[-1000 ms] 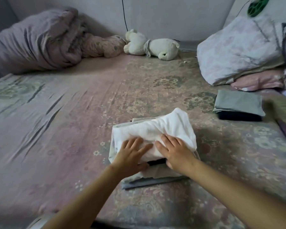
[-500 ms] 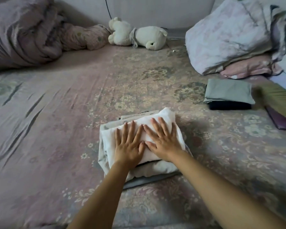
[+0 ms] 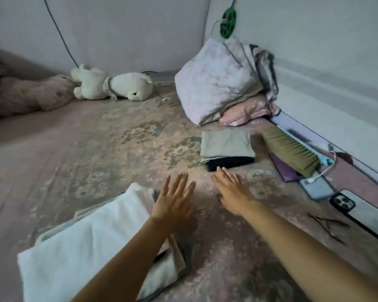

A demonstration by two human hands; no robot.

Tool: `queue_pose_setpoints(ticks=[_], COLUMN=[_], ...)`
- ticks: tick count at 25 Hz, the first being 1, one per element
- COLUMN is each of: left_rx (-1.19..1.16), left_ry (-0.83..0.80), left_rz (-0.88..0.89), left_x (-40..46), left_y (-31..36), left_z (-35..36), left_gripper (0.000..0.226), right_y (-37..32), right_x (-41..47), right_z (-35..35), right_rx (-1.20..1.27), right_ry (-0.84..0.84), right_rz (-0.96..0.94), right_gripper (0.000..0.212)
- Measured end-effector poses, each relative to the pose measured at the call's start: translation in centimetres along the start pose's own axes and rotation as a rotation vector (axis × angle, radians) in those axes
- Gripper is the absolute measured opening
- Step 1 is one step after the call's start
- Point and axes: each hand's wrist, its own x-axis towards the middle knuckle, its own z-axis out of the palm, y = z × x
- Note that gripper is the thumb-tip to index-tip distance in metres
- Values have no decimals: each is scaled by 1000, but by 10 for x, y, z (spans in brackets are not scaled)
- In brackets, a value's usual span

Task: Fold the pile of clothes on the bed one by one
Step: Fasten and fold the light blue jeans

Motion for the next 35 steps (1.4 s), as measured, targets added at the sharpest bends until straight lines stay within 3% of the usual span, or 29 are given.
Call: queue_pose_setpoints(ticks=[1,3,6,10,13,16,18,21,27,31,33,34,35], left_rx=[17,-21,-284,-298,-290,-290,-284,-266,-285,-375,-604,-941,-1386], left_ry=[-118,-303,-186,-109,-40,0,9,26,17,-145,-313,-355,-273], left_rz=[9,-132,-379,-371,-388,-404,-402,-408,-394,-386,-441,-568,-773], left_x=[32,69,83,82,84,85,83,84,84,85,92,94,96], left_y=[18,51,85,83,83,84,85,85,83,78,71,63,52], left_z=[12,45,101,125,129,135,136,137,139,127,103,75,43], left_gripper=[63,65,64,64,63,63,63,63,64,68,68,74,86], right_y=[30,74,113,114,117,121,122,125,109,99,86,78,69], right_x=[4,16,52,131,160,159,161,167,175,157,134,122,112], right_z=[3,9,17,28,46,63,65,69,48,-7,-36,-47,-58], right_rx=[-26,-42,-72,-213,-217,-145,-248,-468,-435,-301,-323,-334,-343], right_ry=[-32,-69,-36,31,25,158,269,320,318,215,276,324,383], right_rz=[58,117,40,-116,-51,14,-35,-100,-107,-129,-179,-219,-257], right_gripper=[66,70,82,119,135,140,136,113,82,81,83,84,84])
